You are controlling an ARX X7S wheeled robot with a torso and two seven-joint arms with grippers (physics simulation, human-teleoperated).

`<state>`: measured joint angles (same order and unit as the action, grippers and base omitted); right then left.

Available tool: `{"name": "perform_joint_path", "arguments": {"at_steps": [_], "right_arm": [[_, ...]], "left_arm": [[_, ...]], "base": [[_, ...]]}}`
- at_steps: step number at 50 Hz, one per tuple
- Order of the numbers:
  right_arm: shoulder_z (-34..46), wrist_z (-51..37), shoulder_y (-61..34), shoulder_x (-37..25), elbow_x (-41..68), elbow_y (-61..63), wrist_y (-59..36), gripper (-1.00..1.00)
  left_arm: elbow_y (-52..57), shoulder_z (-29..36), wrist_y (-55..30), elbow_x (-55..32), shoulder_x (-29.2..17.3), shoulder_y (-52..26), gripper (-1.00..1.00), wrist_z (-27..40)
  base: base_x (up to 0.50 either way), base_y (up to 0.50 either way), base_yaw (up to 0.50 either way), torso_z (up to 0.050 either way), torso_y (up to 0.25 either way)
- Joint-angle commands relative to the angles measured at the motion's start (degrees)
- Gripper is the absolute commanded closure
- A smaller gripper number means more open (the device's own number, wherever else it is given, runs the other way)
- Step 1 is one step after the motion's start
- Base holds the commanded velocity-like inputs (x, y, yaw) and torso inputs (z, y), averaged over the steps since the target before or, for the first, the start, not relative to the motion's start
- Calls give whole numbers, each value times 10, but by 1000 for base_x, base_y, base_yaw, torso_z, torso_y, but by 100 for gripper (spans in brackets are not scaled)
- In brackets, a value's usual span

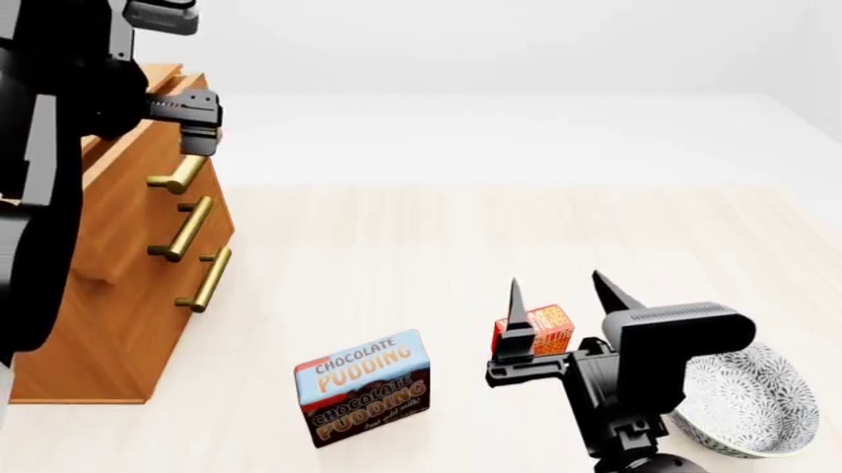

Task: Put the butter at the back in the top drawer of the cabinet and close it.

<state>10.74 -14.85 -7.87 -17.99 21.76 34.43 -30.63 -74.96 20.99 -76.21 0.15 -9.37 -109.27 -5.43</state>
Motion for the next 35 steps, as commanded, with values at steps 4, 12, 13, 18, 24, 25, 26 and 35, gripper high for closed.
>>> {"name": "perform_joint_path", "arguments": {"at_steps": [4, 12, 13, 18, 24, 25, 26, 35], "right_arm": [[6, -2, 0, -3, 0, -2, 1, -100], [9, -5, 2, -4, 1, 2, 1, -100], [10, -5, 2, -4, 0, 1, 2, -100], [12, -5, 2, -4, -1, -2, 4, -100], [13, -6, 1, -5, 0, -4, 5, -100], [13, -7, 1, -5, 1, -4, 4, -100], [13, -7, 1, -5, 1, -4, 3, -100], [17, -9, 0, -6, 1, -7, 5, -100]], "left_arm": [[0, -5, 9, -3, -5, 4, -100, 23], [0, -13, 10, -3, -8, 10, -100, 31], [0, -17, 12, -4, -8, 13, -100, 33], [0, -20, 16, -3, -7, 23, -100, 35], [0, -24, 19, -2, -10, 29, -100, 46], [0, -21, 21, 0, -10, 31, -100, 45], [0, -19, 24, 0, -10, 33, -100, 45], [0, -20, 31, -2, -14, 38, -100, 49]], "base": [[0, 0, 0, 0, 0], [0, 0, 0, 0, 0], [0, 0, 0, 0, 0], [0, 0, 0, 0, 0], [0, 0, 0, 0, 0], [0, 0, 0, 0, 0], [0, 0, 0, 0, 0], [0, 0, 0, 0, 0]]}}
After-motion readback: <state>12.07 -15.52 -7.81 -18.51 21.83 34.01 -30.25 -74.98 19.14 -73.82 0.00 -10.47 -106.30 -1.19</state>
